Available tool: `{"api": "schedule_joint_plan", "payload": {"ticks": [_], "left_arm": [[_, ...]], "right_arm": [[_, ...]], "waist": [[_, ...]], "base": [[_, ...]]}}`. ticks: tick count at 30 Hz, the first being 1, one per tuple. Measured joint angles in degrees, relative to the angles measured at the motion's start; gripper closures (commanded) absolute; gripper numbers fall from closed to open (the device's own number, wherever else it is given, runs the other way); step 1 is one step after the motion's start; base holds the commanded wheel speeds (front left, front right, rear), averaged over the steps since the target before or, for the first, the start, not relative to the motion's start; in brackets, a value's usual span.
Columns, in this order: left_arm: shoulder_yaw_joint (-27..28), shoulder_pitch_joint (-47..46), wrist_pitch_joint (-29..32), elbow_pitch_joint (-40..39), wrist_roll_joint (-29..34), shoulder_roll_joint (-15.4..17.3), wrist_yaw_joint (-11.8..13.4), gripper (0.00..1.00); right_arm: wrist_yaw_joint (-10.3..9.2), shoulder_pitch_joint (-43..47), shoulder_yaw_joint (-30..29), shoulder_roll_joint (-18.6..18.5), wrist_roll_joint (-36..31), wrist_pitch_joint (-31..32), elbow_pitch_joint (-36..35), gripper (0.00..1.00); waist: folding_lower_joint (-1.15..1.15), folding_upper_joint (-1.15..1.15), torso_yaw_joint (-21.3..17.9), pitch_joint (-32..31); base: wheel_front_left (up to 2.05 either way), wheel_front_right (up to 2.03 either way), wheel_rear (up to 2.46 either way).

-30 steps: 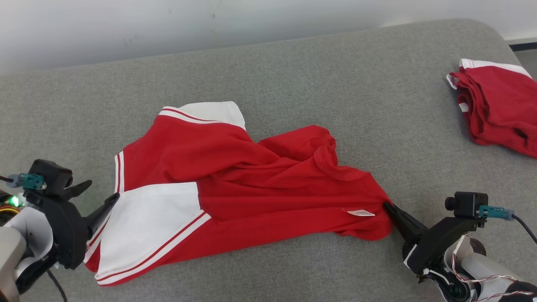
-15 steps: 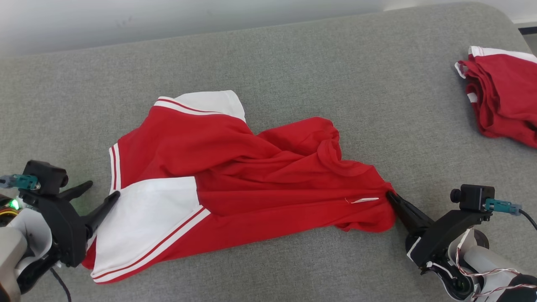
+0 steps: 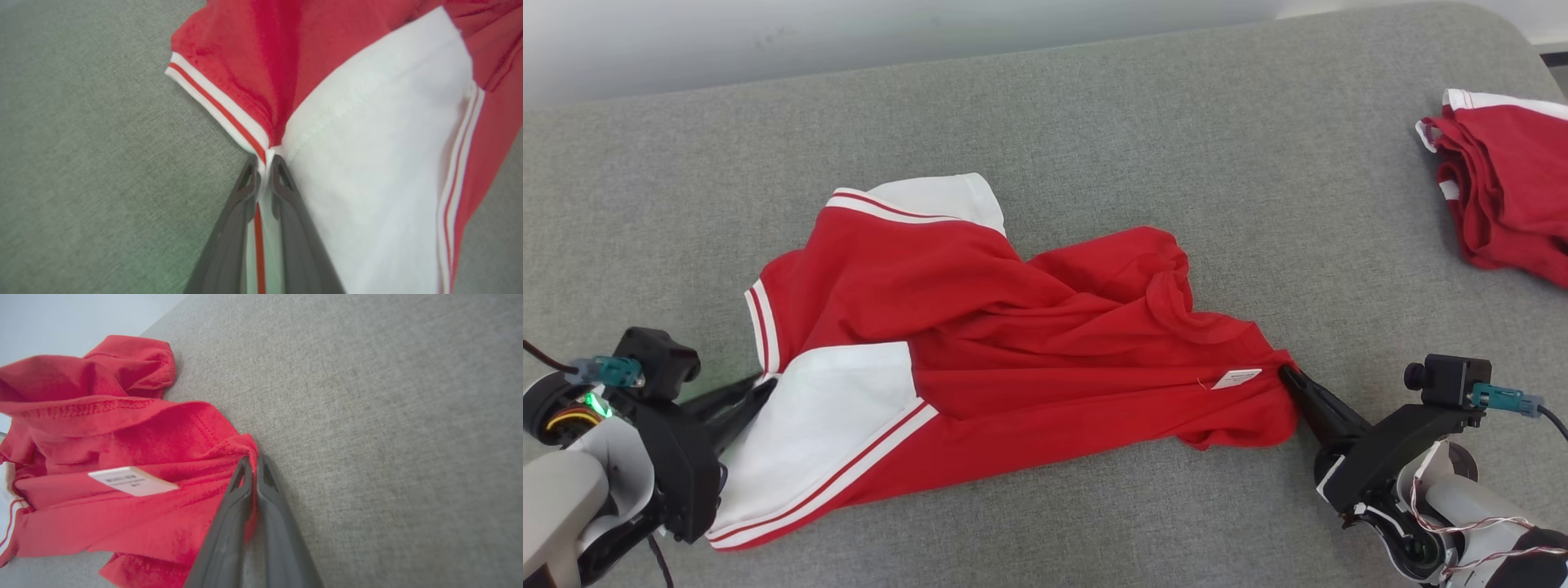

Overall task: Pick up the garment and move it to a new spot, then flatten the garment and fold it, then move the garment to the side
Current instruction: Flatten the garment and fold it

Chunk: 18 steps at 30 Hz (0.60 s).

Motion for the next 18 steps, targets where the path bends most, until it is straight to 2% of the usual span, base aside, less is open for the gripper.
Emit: {"api": "schedule_joint_plan", "payload": {"ticks": [1,7,11,18], "left_arm": [[-0.29,-0.02,-0.05,-0.21,0.37,0.05,0.0,1.0],[-1.4,-0.03,-0.85,-0.86,2.15,0.37,0.0,1.0],[-1.11,-0.09,-4.94,-0.48,3.76,0.74,0.0,1.0],[2.87,-0.74,-9.61,-2.27,0.32,3.6,0.01,1.0]], "right_arm": [[0.0,0.0,0.11,0.0,0.07,-0.11,0.05,1.0],[-0.01,-0.23,0.8,0.09,0.54,-0.45,0.18,1.0],[-0.01,-0.43,1.43,0.19,0.83,-0.66,0.54,1.0],[-0.02,-0.13,1.75,-0.29,0.8,-1.86,1.32,1.0]], "waist": [[0.0,0.0,0.06,-0.05],[0.0,0.0,0.13,-0.42],[0.0,0.0,0.03,-0.97],[0.0,0.0,-0.04,-2.94]], "base": [[0.0,0.0,0.0],[0.0,0.0,0.0],[0.0,0.0,0.0],[0.0,0.0,0.0]]}}
